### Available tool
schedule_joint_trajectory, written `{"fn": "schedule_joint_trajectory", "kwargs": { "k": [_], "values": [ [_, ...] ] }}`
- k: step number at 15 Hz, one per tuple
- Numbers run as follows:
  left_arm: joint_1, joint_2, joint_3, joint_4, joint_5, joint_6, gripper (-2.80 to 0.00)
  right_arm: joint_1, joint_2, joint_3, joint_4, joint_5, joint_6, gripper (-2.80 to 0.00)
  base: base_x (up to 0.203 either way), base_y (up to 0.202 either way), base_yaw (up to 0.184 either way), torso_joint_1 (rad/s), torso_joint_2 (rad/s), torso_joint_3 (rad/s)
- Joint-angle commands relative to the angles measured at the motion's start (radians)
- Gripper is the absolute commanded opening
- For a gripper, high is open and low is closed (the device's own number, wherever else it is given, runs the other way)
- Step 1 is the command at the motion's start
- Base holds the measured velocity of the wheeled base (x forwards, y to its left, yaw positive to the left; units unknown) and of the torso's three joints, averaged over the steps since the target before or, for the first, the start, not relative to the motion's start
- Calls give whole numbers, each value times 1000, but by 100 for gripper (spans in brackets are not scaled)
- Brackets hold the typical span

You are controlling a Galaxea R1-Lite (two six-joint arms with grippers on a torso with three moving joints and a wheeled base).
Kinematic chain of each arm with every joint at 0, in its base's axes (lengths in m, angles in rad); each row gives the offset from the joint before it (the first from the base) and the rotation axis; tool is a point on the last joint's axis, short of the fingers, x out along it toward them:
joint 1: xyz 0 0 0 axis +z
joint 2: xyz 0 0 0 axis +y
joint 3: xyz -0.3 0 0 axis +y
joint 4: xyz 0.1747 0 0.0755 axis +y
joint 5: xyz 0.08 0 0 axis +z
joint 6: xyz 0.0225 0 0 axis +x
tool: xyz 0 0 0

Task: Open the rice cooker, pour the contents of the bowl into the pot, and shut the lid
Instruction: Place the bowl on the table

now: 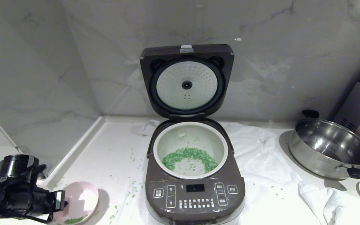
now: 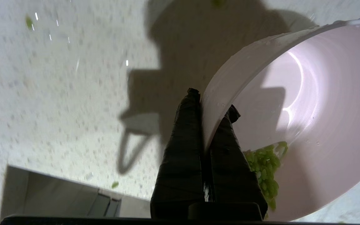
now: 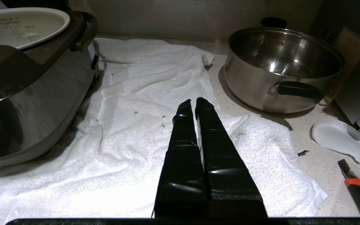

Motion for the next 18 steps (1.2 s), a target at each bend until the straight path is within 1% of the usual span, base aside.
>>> {"fn": "schedule_joint_trajectory", "kwargs": {
  "k": [1, 3, 5, 7, 9, 11, 15, 18],
  "values": [
    [16, -1, 64, 2, 14, -2, -280, 0, 0, 3, 0, -1, -1, -280, 0, 0, 0, 0, 0, 0],
    [27, -7, 124, -1, 48, -7, -280, -1, 1, 3, 0, -1, 0, -280, 0, 0, 0, 0, 0, 0],
    [71, 3, 138, -3, 101, -22, -280, -1, 1, 3, 0, -2, 2, -280, 0, 0, 0, 0, 0, 0],
    [139, 16, 115, -7, 105, -26, -280, -1, 1, 3, -1, -2, 4, -280, 0, 0, 0, 0, 0, 0],
    [157, 54, 74, -26, 114, -26, -280, -1, 0, 3, -1, -2, 4, -280, 0, 0, 0, 0, 0, 0],
    [208, 69, 31, -40, 118, -17, -280, 0, 0, 3, 0, -3, 4, -280, 0, 0, 0, 0, 0, 0],
    [215, 90, -52, -39, 117, -27, -280, -1, 1, 3, 0, -4, 6, -280, 0, 0, 0, 0, 0, 0],
    [222, 102, -69, -42, 127, -33, -280, -1, 1, 3, 0, -4, 7, -280, 0, 0, 0, 0, 0, 0]
  ]
}}
